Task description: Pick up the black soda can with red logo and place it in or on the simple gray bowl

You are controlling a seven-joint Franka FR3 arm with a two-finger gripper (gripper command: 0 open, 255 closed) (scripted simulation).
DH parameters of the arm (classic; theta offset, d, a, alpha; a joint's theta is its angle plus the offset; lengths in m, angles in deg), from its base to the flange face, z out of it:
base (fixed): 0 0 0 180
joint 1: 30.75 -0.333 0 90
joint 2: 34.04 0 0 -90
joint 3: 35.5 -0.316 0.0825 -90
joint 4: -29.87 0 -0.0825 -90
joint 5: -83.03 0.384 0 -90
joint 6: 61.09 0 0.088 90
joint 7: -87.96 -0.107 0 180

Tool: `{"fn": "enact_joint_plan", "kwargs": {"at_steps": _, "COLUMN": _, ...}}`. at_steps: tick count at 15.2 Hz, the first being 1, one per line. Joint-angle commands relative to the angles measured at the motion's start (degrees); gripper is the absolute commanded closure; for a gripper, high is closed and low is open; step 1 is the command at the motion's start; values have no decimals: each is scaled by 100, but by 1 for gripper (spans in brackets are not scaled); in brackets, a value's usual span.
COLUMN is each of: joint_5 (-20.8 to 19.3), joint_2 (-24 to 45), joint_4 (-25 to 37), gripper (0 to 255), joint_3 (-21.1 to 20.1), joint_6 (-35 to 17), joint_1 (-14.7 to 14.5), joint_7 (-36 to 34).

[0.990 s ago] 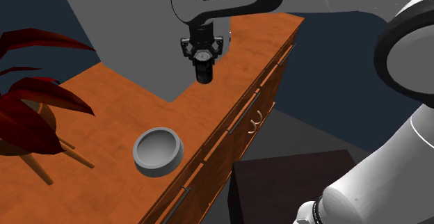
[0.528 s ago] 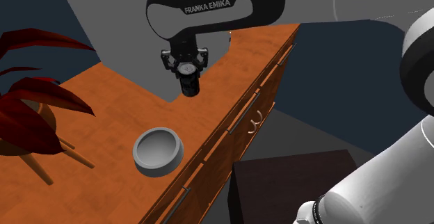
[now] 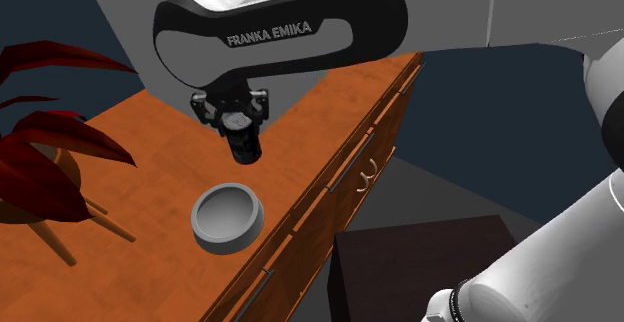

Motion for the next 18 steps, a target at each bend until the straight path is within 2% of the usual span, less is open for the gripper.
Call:
{"fn": "enact_joint_plan", "kwargs": {"at_steps": 1, "joint_5": 19, "joint_2": -49, "joint_4": -4, "gripper": 255, "joint_3": -131, "joint_6": 46, "joint_1": -143, "joint_7": -279}}
{"fn": "enact_joint_plan", "kwargs": {"at_steps": 8, "joint_5": -196, "joint_2": 232, "joint_4": 375, "gripper": 255, "joint_3": -556, "joint_6": 259, "joint_1": -662, "joint_7": -1262}}
{"fn": "enact_joint_plan", "kwargs": {"at_steps": 18, "joint_5": -334, "joint_2": 391, "joint_4": -242, "gripper": 255, "joint_3": -540, "joint_6": -473, "joint_1": -679, "joint_7": -1377}}
